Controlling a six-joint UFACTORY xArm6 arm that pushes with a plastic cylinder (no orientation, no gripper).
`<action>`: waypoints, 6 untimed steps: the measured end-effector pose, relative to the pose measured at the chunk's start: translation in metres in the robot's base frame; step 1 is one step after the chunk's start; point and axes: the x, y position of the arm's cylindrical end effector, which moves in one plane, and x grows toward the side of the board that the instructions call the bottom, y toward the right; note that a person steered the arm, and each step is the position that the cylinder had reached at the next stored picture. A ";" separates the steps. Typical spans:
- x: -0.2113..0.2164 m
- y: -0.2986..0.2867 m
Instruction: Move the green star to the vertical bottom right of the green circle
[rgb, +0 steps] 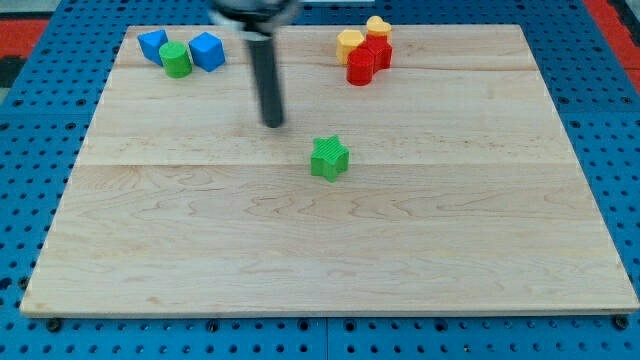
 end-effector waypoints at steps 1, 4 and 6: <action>0.060 0.051; 0.091 -0.080; 0.140 -0.125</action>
